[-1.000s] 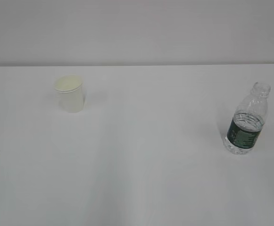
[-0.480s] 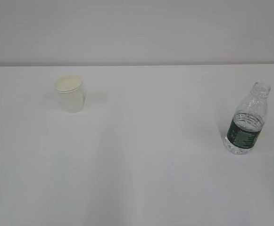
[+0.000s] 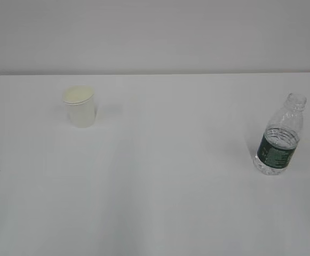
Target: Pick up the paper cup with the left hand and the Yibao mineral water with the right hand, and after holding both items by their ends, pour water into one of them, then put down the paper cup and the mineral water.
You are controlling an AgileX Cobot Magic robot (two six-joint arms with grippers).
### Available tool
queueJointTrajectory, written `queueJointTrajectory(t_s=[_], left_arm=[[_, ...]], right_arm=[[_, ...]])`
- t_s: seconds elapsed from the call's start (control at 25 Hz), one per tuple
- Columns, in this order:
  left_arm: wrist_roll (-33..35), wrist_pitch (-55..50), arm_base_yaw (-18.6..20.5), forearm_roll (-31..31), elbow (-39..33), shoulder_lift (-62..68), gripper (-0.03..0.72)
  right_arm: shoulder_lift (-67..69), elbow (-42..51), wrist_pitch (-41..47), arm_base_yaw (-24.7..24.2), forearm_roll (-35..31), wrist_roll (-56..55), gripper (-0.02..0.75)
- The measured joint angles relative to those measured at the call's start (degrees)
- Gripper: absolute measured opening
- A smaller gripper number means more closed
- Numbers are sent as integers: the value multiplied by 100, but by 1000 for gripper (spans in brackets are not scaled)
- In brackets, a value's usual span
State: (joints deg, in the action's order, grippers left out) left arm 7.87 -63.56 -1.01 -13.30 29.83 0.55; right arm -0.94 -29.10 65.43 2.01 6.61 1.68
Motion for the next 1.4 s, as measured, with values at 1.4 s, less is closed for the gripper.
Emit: queueJointTrajectory(t_s=[1.4], left_arm=[[0,333,0,-123,37,1311,582]], right_arm=[[1122,-129,-248,0,-312,73,555]])
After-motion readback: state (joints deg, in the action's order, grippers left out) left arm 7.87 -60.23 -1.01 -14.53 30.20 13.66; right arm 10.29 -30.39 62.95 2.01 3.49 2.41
